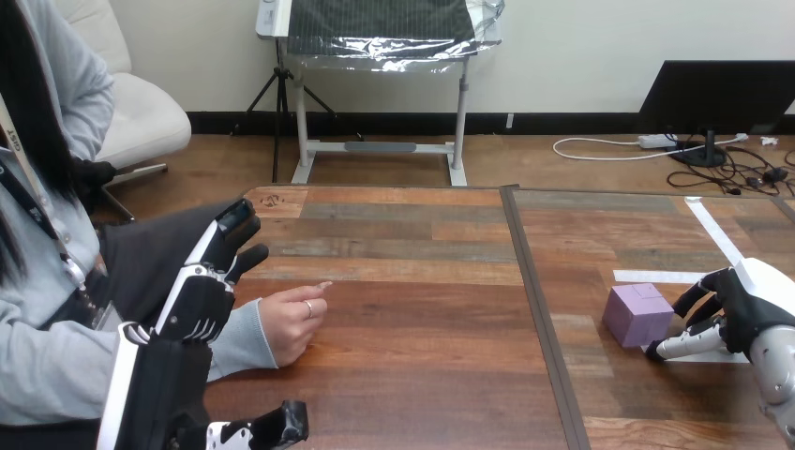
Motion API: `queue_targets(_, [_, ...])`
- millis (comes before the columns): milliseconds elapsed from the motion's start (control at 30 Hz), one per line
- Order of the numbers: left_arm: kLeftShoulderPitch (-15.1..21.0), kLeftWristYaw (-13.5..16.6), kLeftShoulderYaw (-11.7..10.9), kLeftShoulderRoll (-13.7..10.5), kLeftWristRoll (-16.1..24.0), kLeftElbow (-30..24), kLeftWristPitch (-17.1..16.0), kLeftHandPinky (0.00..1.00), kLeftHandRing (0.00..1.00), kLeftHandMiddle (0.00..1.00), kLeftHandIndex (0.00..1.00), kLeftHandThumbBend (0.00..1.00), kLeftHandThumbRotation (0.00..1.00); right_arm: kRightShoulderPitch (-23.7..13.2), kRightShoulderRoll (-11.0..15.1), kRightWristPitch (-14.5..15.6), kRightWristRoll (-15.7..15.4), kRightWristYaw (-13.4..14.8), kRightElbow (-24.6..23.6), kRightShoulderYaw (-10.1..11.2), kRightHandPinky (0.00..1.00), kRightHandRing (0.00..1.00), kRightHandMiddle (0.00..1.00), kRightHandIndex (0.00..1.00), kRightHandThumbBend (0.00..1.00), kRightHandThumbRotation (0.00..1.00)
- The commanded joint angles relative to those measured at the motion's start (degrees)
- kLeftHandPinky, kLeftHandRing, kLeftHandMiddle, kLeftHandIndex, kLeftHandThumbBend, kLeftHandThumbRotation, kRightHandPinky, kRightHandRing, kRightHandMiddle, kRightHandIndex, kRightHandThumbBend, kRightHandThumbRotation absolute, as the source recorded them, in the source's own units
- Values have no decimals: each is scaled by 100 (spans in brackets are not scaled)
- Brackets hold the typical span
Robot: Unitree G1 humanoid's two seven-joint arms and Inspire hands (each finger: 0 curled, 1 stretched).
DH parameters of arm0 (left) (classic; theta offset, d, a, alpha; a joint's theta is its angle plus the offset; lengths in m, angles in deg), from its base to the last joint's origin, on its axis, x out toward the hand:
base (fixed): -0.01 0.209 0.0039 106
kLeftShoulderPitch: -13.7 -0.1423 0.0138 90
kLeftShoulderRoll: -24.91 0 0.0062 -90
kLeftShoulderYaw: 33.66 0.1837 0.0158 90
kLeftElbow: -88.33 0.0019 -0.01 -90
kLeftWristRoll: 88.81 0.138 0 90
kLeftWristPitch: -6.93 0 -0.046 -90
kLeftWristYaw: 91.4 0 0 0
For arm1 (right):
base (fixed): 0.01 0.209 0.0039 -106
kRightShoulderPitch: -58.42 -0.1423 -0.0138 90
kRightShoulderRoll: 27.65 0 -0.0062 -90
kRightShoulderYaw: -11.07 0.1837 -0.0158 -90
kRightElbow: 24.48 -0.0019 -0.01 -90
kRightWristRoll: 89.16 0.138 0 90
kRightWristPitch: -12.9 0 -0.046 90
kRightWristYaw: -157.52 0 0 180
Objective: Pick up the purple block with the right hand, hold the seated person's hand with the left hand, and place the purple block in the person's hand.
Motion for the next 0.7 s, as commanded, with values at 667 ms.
queue_targets(667, [582,-132,15,27,-63,189,-46,92,95,96,92,100,62,-379,77,-54,-12,-12,-152,-56,49,56,60,69,91,26])
